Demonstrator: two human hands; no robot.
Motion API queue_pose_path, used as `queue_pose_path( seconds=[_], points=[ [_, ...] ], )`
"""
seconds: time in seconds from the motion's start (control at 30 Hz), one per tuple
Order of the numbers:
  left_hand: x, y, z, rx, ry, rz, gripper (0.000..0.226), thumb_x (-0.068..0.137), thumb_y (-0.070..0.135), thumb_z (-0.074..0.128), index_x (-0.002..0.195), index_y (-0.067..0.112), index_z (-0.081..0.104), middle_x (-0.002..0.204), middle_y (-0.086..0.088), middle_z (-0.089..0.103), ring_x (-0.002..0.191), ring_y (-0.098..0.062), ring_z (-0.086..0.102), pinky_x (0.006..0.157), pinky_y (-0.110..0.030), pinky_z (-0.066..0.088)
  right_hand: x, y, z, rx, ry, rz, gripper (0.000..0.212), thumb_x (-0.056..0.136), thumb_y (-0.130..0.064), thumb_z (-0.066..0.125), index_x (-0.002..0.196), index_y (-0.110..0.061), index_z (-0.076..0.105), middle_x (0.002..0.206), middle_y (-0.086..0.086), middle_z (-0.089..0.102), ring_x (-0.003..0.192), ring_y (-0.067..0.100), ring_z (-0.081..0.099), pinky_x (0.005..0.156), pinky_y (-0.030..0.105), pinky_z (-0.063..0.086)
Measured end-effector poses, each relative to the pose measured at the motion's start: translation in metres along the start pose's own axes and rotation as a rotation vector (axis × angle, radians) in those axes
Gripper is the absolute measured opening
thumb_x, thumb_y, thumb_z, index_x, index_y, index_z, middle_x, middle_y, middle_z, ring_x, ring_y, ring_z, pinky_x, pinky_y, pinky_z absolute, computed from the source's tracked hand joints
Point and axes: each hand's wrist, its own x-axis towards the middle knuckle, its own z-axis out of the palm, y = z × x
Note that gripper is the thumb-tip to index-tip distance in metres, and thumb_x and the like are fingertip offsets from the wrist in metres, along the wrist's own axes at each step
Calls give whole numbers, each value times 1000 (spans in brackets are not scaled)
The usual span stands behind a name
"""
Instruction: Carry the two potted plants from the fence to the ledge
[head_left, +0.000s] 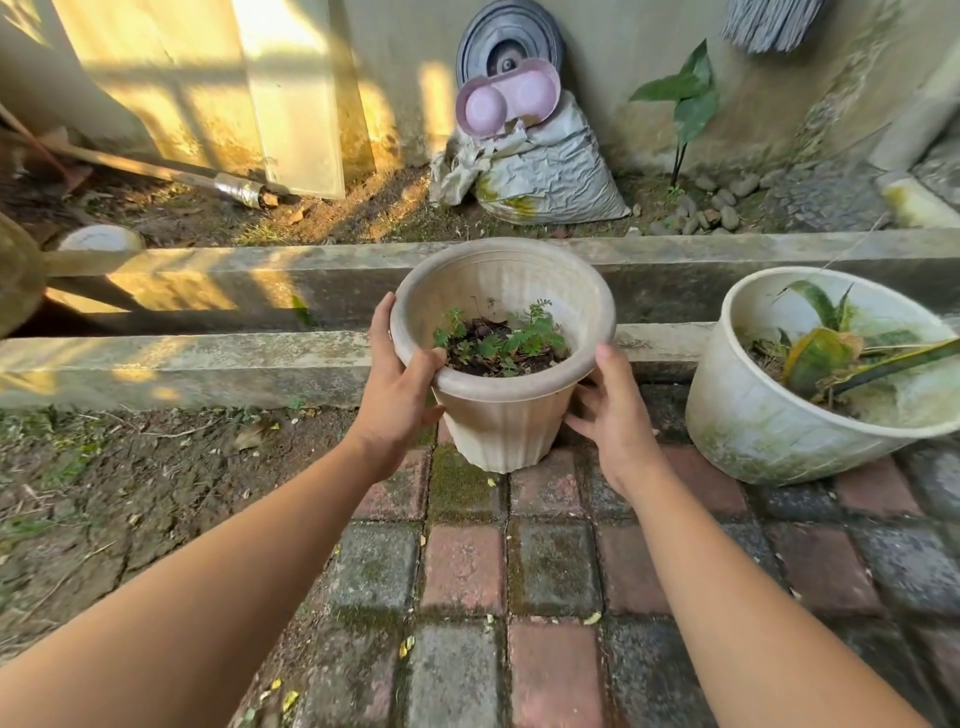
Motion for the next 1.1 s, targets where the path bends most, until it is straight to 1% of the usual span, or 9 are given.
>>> queue_pose_path(
  seconds=[0.17, 0.37, 0.47, 0.57, 0.7, 0.77, 0.9, 1.0, 1.1],
  points=[
    [0, -6, 4, -19, 30, 36, 81, 96, 24, 50, 164, 54, 16, 136, 19, 51, 117, -10, 58, 72, -35, 68, 11, -5, 11, -154, 46, -122, 46, 78, -65, 67, 114, -83, 43, 138, -29, 56, 134, 7, 52, 118, 65, 38],
    [-3, -3, 8, -17, 81, 29, 85, 90, 29, 50, 164, 56, 18, 136, 17, 52, 116, -14, 59, 83, -51, 65, 17, -8, 6, -85, -1, -139, 35, 75, -54, 68, 101, -76, 62, 117, -34, 72, 111, -13, 66, 105, 53, 48],
    [-11, 0, 19, 2, 99, 25, 92, 81, 36, 55, 161, 60, 18, 134, 1, 59, 102, -24, 63, 76, -52, 68, 18, -18, -1, -64, 6, -68, 36, 70, -52, 67, 105, -61, 68, 118, -18, 73, 116, 8, 65, 92, 53, 54],
    [-16, 0, 25, 6, 99, 27, 93, 79, 38, 56, 159, 63, 16, 139, -13, 57, 103, -30, 61, 93, -67, 61, 20, -21, -5, -41, 51, -51, 31, 69, -48, 65, 98, -55, 74, 105, -15, 75, 107, 15, 64, 87, 51, 55],
    [-12, 1, 20, 74, 61, 28, 90, 87, 30, 52, 162, 58, 11, 132, 3, 54, 106, -31, 62, 73, -46, 63, 17, -25, -5, -117, 31, -14, 29, 72, -52, 59, 95, -69, 65, 114, -20, 70, 112, 5, 62, 96, 55, 55],
    [-14, 4, 20, 104, 68, 18, 92, 87, 32, 53, 164, 52, 9, 137, 0, 53, 114, -35, 62, 79, -49, 63, 14, -30, -4, -198, 33, 13, 35, 72, -55, 56, 104, -68, 60, 123, -17, 67, 119, 9, 61, 105, 58, 52],
    [-18, 16, 13, 164, 59, -59, 95, 89, 28, 61, 167, 47, 10, 157, -15, 46, 131, -40, 58, 111, -64, 54, 10, -56, -7, -435, 32, 98, 64, 86, -47, 60, 147, -31, 46, 139, -1, 62, 126, 20, 58, 113, 52, 47],
    [-22, 47, 12, 321, 9, -215, 95, 101, 20, 67, 167, 44, 3, 163, -22, 40, 133, -44, 59, 112, -66, 52, 1, -99, -10, -570, 45, 163, 78, 99, -41, 63, 163, -23, 23, 161, 7, 46, 134, 24, 53, 105, 36, 41],
    [-36, 111, 15, 478, -81, -330, 97, 101, 26, 72, 166, 40, 2, 165, -26, 35, 139, -51, 54, 114, -66, 50, -22, -161, -8, -731, -20, 168, 75, 99, -39, 64, 162, -24, 27, 157, 8, 53, 129, 22, 56, 103, 37, 44]
  ],
)
